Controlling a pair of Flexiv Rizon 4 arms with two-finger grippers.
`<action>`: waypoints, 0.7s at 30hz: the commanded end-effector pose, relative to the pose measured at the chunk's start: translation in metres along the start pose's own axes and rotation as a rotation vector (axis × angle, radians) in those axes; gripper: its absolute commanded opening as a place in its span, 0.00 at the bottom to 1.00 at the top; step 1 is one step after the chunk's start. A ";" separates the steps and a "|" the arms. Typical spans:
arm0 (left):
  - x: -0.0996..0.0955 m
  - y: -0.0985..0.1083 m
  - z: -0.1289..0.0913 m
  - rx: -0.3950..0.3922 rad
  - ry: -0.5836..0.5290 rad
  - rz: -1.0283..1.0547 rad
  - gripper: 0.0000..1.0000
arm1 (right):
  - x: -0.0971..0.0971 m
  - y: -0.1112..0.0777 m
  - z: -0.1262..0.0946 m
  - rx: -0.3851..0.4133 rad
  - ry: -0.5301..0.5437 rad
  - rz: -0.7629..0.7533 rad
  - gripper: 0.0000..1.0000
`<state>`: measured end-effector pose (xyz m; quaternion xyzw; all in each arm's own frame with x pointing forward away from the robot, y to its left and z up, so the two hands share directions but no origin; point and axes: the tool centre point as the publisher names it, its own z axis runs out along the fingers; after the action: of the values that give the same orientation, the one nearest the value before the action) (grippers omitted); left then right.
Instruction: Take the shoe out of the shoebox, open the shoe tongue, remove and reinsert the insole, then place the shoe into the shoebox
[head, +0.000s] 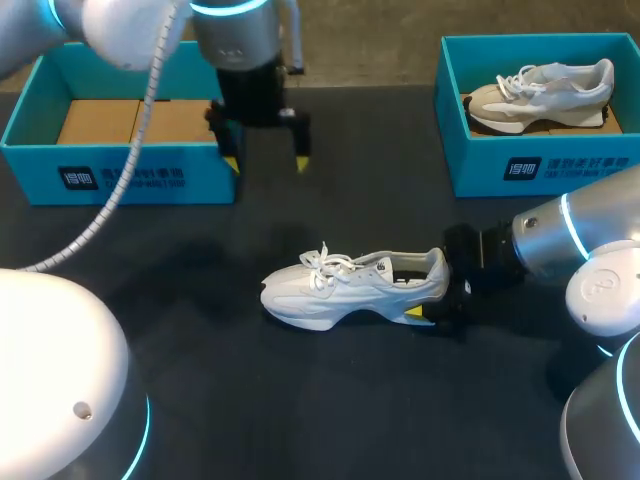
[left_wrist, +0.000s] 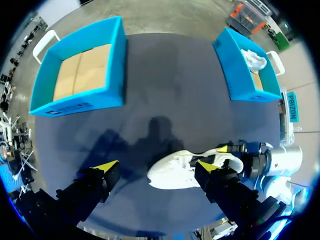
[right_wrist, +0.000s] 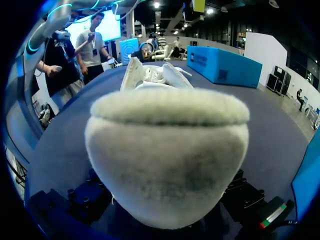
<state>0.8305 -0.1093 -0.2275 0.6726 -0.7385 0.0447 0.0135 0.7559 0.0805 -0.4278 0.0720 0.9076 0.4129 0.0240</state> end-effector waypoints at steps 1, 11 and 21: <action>0.025 0.010 0.018 -0.006 -0.006 0.019 1.00 | -0.005 -0.004 0.004 0.002 -0.003 0.000 0.00; 0.067 0.044 0.054 -0.056 0.027 0.054 1.00 | -0.005 -0.004 0.004 0.002 -0.003 0.000 0.00; 0.094 0.061 0.091 -0.150 0.050 0.167 1.00 | -0.005 -0.004 0.004 0.002 -0.003 0.000 0.00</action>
<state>0.7593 -0.1904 -0.3020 0.6059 -0.7917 0.0176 0.0755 0.7560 0.0804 -0.4279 0.0720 0.9076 0.4128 0.0240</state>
